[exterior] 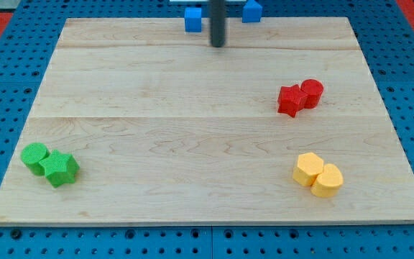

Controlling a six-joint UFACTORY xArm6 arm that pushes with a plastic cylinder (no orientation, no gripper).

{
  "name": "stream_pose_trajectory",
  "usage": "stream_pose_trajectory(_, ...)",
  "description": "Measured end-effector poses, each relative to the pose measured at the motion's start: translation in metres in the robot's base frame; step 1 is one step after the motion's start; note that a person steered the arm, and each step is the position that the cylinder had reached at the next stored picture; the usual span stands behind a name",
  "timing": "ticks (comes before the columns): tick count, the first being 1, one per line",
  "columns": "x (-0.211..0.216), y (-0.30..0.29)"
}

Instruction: Move the blue cube a bit up

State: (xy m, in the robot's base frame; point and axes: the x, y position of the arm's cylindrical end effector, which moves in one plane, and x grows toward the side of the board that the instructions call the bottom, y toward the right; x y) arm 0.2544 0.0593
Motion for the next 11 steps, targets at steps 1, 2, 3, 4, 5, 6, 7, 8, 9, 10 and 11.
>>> stream_pose_trajectory(1, -0.033, 0.104)
stream_pose_trajectory(2, -0.063, 0.118)
stream_pose_trajectory(3, -0.063, 0.112)
stream_pose_trajectory(4, -0.063, 0.101)
stream_pose_trajectory(5, -0.049, 0.079)
stream_pose_trajectory(6, -0.027, 0.047)
stream_pose_trajectory(7, -0.024, 0.035)
stream_pose_trajectory(8, -0.029, 0.027)
stream_pose_trajectory(9, -0.052, 0.062)
stream_pose_trajectory(10, -0.063, 0.064)
stream_pose_trajectory(11, -0.063, 0.057)
